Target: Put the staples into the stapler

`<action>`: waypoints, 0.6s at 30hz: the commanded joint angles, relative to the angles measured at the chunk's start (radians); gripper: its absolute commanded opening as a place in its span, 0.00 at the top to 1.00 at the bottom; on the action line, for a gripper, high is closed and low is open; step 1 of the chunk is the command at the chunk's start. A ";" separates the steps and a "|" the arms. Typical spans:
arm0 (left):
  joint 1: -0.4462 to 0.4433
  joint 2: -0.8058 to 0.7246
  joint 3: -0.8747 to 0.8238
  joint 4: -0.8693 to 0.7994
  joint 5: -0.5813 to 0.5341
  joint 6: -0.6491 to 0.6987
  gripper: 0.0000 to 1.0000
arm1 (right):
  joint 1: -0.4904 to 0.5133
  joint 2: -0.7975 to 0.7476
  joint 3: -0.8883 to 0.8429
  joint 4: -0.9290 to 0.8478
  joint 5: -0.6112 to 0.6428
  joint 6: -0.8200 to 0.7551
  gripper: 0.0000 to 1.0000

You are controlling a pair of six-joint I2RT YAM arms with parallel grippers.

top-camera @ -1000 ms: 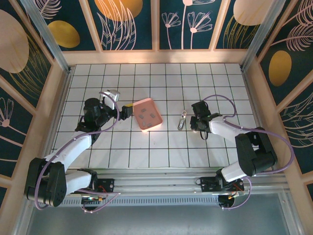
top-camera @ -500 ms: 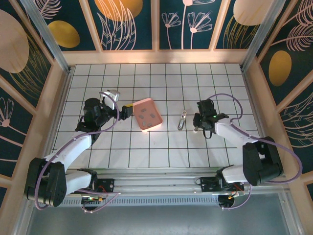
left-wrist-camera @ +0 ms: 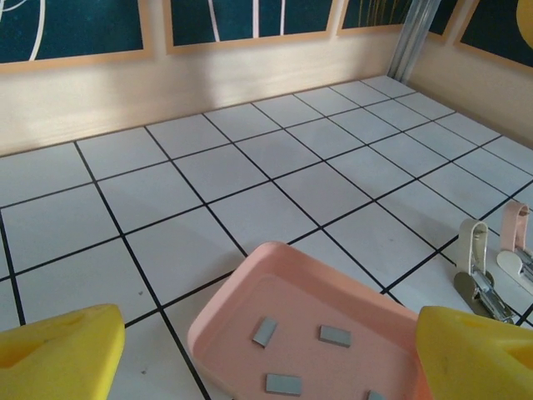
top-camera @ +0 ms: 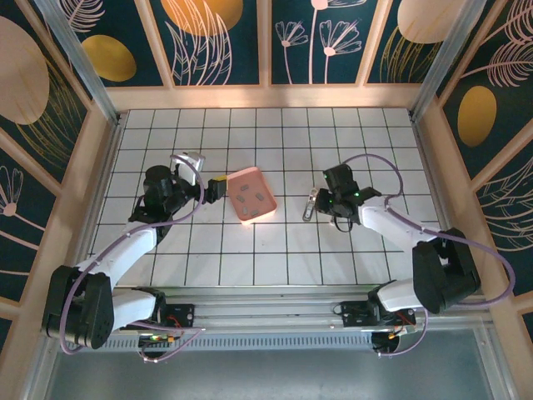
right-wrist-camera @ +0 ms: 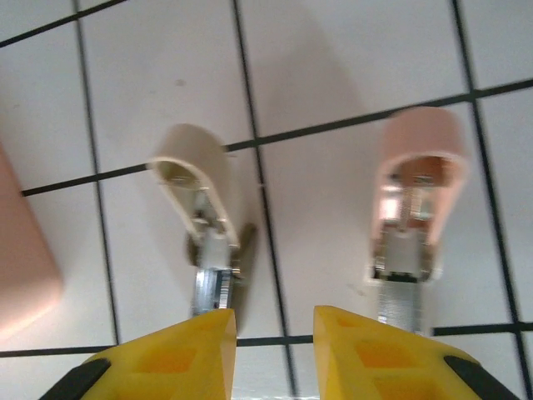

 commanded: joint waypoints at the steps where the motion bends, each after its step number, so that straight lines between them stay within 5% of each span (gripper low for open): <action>1: -0.007 0.005 0.029 -0.005 -0.018 -0.001 0.10 | 0.050 0.049 0.071 -0.022 -0.006 0.040 0.69; 18: -0.007 0.029 0.064 -0.063 -0.134 -0.094 0.08 | 0.261 0.344 0.455 -0.098 -0.003 -0.064 0.68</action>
